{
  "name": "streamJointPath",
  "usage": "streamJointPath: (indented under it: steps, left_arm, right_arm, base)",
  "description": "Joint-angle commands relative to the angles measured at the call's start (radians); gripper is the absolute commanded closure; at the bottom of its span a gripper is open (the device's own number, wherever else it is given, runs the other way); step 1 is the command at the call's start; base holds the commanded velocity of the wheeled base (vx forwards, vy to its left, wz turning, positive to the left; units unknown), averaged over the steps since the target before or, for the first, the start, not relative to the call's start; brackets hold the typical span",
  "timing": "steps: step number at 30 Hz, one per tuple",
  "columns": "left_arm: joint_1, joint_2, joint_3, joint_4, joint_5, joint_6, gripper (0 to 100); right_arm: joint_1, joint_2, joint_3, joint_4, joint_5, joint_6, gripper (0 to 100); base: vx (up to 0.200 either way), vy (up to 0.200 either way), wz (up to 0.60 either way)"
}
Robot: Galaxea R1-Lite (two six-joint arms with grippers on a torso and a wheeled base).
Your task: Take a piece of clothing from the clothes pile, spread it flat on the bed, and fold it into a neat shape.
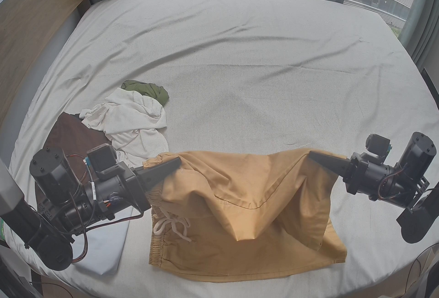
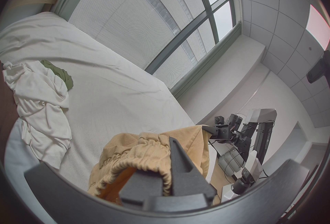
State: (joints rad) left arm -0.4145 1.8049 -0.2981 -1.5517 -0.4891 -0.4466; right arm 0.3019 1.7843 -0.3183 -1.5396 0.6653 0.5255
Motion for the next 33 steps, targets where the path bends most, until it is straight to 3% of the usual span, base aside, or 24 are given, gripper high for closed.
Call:
streamJointPath:
  steps: [1, 15, 33]
  left_arm:
    - [0.016, 0.004, 0.005, -0.001, 0.000, 0.000, 100]
    - [0.069, 0.005, 0.016, -0.001, -0.040, 0.000, 100]
    - [0.105, 0.007, 0.011, -0.001, -0.049, -0.001, 100]
  right_arm:
    - [-0.024, -0.003, -0.008, -0.001, 0.000, 0.001, 100]
    - [-0.119, -0.005, -0.031, -0.001, 0.050, 0.004, 100]
    - [-0.214, -0.042, -0.059, -0.001, 0.103, 0.094, 100]
  base:
    - [0.000, 0.000, 0.00]
    - [0.000, 0.000, 0.00]
    - [0.000, 0.000, 0.00]
